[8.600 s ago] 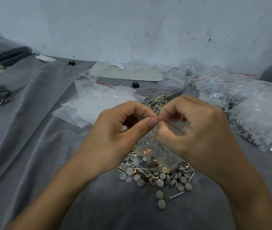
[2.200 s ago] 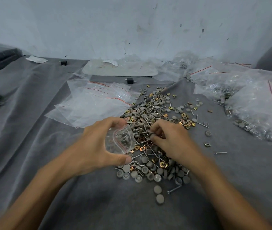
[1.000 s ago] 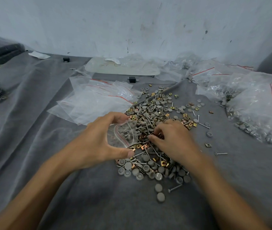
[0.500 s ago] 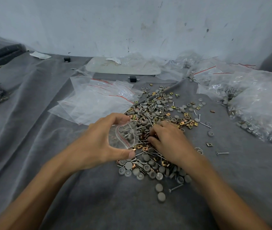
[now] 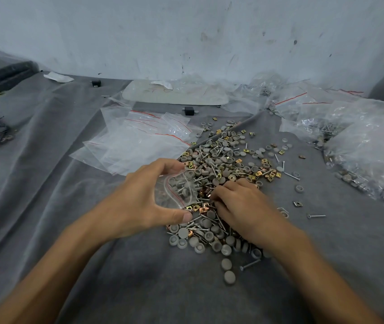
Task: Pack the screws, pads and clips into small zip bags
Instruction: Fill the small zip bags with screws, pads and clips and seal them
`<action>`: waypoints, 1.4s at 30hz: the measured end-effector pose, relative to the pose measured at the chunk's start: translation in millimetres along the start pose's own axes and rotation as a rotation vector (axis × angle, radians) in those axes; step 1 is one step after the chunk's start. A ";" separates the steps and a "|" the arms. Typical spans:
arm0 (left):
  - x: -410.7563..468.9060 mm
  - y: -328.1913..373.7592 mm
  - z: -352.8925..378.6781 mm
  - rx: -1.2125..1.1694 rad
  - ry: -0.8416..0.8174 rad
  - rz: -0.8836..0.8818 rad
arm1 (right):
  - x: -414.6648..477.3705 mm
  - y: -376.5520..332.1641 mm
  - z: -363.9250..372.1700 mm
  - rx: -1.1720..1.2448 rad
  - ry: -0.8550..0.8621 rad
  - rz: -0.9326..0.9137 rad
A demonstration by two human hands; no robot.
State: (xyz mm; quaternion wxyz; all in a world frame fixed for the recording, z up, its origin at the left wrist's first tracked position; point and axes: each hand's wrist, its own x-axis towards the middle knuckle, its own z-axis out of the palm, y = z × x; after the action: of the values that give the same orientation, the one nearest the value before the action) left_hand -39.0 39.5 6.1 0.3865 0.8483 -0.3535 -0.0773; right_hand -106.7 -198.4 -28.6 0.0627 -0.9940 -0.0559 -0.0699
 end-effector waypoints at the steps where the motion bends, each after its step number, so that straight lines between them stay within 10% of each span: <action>1: -0.1 -0.1 0.2 0.000 -0.001 0.002 | -0.2 0.5 -0.4 0.005 0.003 -0.005; 15: 0.0 2.3 3.8 0.032 0.004 -0.011 | -4.8 -17.7 -16.8 0.817 0.389 0.042; 23: 0.9 2.6 2.8 0.030 -0.009 -0.001 | -0.1 -26.5 -16.6 1.018 0.265 -0.054; 34: 1.8 -2.8 -13.6 -0.045 0.059 -0.011 | 29.6 -27.8 8.1 0.254 0.201 -0.080; 42: 1.7 1.8 -10.3 -0.023 0.047 -0.008 | 28.2 -31.6 11.5 0.148 0.196 -0.088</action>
State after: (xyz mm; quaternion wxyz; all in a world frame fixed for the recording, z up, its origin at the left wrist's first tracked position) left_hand -34.6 43.8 14.7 0.4041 0.8469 -0.3398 -0.0631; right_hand -81.2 -162.8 -32.0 0.1380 -0.9716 -0.0980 -0.1652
